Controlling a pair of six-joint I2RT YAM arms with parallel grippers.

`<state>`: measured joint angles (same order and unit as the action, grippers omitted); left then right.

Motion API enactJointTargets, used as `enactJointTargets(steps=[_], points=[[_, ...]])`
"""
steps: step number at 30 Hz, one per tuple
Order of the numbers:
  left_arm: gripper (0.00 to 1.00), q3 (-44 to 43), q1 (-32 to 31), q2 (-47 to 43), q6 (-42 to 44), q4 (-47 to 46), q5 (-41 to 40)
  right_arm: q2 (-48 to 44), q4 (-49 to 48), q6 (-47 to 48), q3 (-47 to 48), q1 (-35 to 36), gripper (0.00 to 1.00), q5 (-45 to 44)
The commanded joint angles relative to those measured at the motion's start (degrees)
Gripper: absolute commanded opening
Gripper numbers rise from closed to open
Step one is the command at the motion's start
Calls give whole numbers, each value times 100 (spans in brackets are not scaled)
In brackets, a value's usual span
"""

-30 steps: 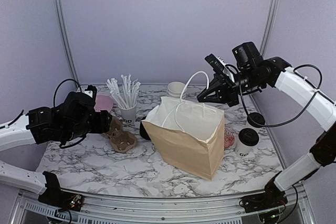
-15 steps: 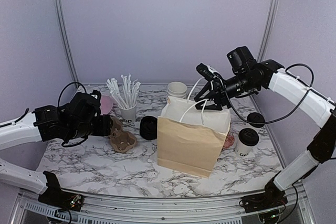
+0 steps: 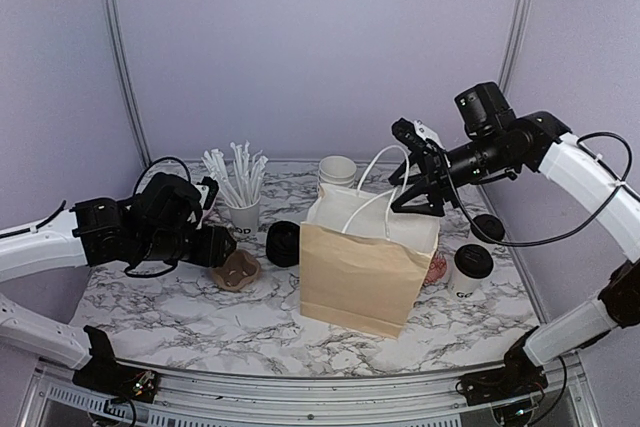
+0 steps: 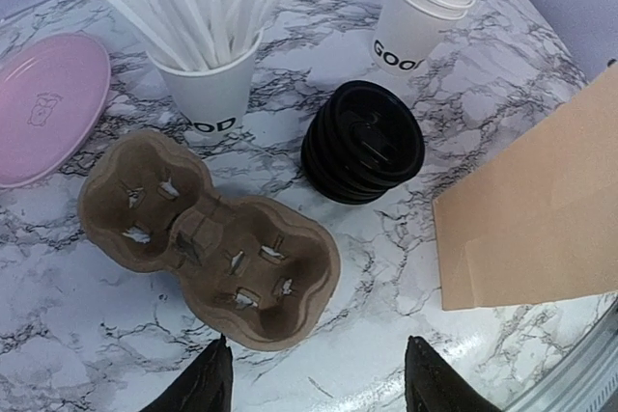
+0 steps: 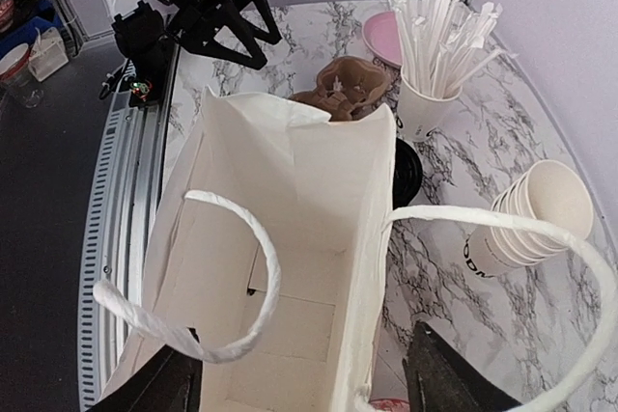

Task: Pack the takeout coffee

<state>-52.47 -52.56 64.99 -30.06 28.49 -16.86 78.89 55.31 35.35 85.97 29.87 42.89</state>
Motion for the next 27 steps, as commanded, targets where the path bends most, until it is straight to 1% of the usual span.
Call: enactJointTargets(steps=[1, 3, 7, 10, 14, 18, 22, 25, 27], points=[[61, 206, -269, -106, 347, -520, 559, -371, 383, 319, -270, -217, 71, -219], [62, 196, -395, -26, 488, -667, 532, -475, 423, 338, -448, -389, 71, -161], [63, -53, -405, 244, 632, -745, 252, -786, 455, 388, -877, -664, 72, -204], [63, -324, -352, 518, 781, -747, -54, -1054, 324, 345, -1252, -701, 72, -391], [63, -677, -238, 1005, 908, -856, -169, -1330, 192, 236, -1599, -702, 72, -475], [63, -884, -229, 1349, 1068, -1230, -39, -1512, 218, 128, -1530, -702, 72, -530], [63, -1039, -229, 1716, 1145, -1489, 145, -1526, 349, -59, -1225, -702, 73, -674], [63, -1091, -229, 1947, 1217, -1646, 321, -1493, 669, 32, -970, -773, 74, -482], [63, -1120, -229, 2066, 1242, -1723, 400, -1519, 665, 89, -1002, -809, 75, -359]])
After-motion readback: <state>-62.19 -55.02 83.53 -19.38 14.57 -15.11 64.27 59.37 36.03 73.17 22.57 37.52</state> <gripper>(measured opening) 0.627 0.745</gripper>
